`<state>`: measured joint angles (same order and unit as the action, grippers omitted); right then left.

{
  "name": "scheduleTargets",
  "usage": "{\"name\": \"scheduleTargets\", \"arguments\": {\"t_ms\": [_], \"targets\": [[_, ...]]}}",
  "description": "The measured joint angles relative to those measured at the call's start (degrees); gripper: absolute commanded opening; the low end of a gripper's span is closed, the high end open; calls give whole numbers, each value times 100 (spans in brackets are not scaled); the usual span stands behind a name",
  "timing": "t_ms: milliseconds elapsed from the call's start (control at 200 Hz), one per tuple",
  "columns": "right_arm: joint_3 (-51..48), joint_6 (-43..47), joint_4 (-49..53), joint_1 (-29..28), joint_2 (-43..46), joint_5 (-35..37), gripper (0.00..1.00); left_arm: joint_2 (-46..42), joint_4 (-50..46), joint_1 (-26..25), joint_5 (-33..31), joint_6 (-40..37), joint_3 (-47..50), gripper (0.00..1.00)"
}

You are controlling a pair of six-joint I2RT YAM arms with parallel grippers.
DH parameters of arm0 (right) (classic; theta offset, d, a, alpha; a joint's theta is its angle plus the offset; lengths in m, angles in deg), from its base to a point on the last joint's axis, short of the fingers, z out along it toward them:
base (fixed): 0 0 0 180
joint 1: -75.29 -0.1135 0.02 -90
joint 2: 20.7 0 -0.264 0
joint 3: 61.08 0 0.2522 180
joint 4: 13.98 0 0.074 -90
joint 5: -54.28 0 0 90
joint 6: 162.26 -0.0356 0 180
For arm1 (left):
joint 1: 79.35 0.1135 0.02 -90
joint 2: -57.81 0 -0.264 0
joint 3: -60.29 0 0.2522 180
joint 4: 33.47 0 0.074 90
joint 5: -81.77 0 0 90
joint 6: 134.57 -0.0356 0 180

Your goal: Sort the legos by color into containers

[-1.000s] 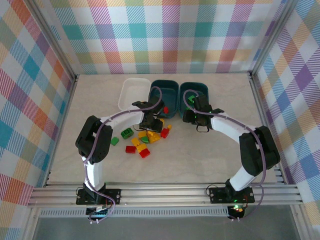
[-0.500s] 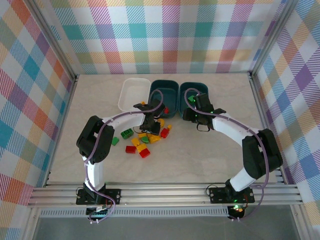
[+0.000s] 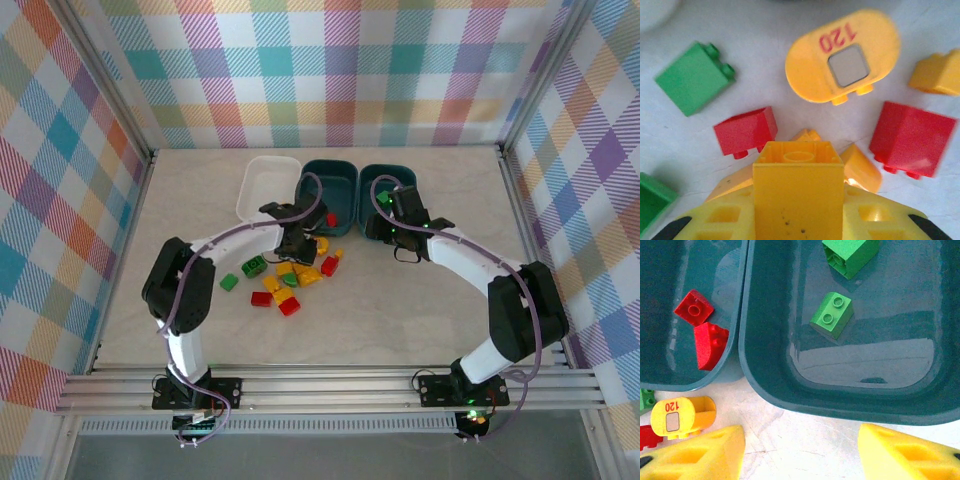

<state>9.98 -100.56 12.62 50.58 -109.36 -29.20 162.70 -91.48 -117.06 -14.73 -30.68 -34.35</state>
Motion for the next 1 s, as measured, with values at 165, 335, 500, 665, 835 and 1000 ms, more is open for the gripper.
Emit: {"name": "scheduleTargets", "arguments": {"t_ms": [165,335,500,665,835,1000], "targets": [[-35,0,-33,0,0,-17,61,-199,-120,197,-26,-79,-623,29],[-37,0,-44,0,2,-15,62,-195,-236,841,57,-111,-1067,29],[-46,7,-39,0,105,22,62,170,-404,1427,105,-42,-1779,29],[-149,24,-44,0,354,138,62,876,-570,1655,81,39,-2520,30],[-149,44,-83,0,365,214,63,1674,-756,1703,79,107,-3126,30],[-149,44,-83,15,365,249,65,2170,-844,1733,20,168,-3285,36]]}}
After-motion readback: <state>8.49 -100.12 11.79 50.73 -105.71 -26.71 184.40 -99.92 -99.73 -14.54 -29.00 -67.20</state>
